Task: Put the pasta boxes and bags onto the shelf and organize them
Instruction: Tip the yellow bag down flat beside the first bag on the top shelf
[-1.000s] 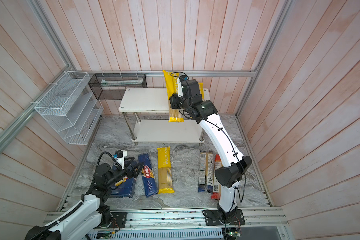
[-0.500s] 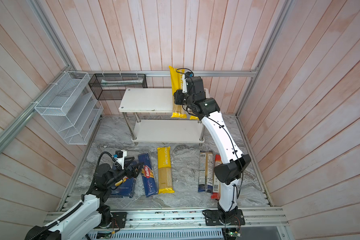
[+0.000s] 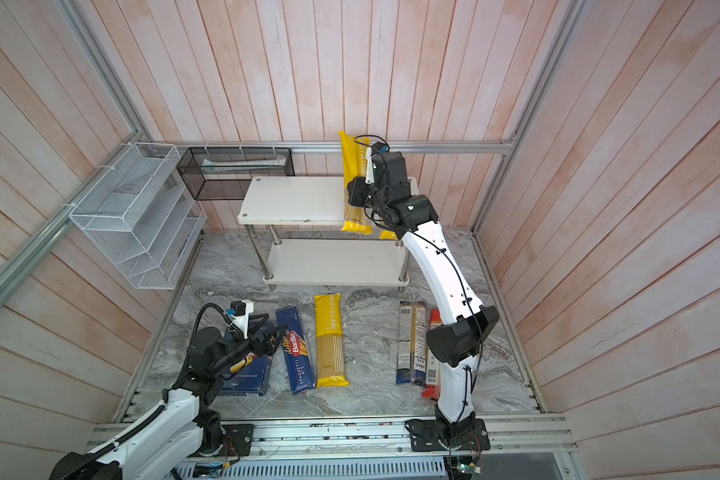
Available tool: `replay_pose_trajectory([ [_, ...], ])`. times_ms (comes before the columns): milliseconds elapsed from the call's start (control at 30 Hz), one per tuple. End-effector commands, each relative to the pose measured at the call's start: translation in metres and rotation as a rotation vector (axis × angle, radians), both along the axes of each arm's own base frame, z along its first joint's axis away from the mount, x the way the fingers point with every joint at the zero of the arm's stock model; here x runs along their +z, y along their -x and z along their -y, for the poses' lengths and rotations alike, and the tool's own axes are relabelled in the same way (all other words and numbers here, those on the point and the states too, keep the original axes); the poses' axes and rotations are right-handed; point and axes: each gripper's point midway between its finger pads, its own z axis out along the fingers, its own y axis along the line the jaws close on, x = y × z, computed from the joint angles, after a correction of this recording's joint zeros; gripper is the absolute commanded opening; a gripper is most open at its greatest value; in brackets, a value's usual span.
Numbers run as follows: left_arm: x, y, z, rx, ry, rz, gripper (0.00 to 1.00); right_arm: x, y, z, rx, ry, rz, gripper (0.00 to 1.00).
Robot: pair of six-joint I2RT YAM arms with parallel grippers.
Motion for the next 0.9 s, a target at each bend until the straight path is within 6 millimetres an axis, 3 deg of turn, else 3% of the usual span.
replay_pose_trajectory([
  [0, 0.000, 0.002, 0.000, -0.004, -0.006, 0.013, 1.00, 0.038, -0.016, 0.008, -0.041, -0.060, 0.147, 0.27],
  [333, 0.002, 0.002, 0.000, -0.003, -0.005, 0.017, 1.00, 0.026, -0.021, 0.011, -0.066, -0.098, 0.133, 0.41],
  [500, 0.002, 0.002, 0.000, -0.003, -0.006, 0.017, 1.00, 0.023, -0.019, 0.019, -0.094, -0.129, 0.142, 0.42],
  [867, 0.001, 0.002, 0.000, 0.001, -0.008, 0.015, 1.00, 0.041, 0.001, 0.020, -0.051, -0.088, 0.159, 0.45],
])
